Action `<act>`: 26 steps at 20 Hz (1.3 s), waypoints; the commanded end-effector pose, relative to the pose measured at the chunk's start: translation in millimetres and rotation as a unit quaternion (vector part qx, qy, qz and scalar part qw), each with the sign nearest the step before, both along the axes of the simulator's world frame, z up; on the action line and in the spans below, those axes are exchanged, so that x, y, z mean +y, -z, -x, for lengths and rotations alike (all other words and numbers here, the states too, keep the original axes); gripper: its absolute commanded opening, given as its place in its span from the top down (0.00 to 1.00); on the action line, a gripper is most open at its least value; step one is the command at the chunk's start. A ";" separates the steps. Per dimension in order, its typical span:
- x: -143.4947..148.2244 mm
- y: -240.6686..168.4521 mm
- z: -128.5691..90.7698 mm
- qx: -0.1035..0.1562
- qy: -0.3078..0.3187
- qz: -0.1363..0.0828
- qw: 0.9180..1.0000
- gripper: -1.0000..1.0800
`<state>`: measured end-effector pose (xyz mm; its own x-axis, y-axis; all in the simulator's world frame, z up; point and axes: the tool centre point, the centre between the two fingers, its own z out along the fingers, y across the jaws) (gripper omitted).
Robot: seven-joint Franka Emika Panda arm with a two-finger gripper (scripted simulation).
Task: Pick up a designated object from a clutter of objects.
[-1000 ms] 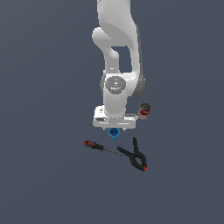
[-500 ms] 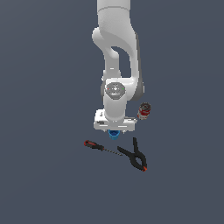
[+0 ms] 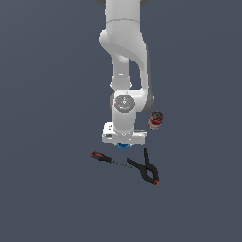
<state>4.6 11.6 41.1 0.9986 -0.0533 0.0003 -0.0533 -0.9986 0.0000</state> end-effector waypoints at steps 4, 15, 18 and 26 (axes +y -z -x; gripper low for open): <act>0.0 0.9 0.0 0.000 0.000 0.000 1.000 1.00; -1.9 -9.3 0.3 0.000 0.000 0.000 1.000 1.00; -4.3 -21.1 0.7 0.000 0.000 0.000 1.000 1.00; -15.6 -77.2 2.4 0.000 0.000 0.000 1.000 1.00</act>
<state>2.2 -1.4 104.9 0.9986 -0.0531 -0.0010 -0.0531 -0.9986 0.0001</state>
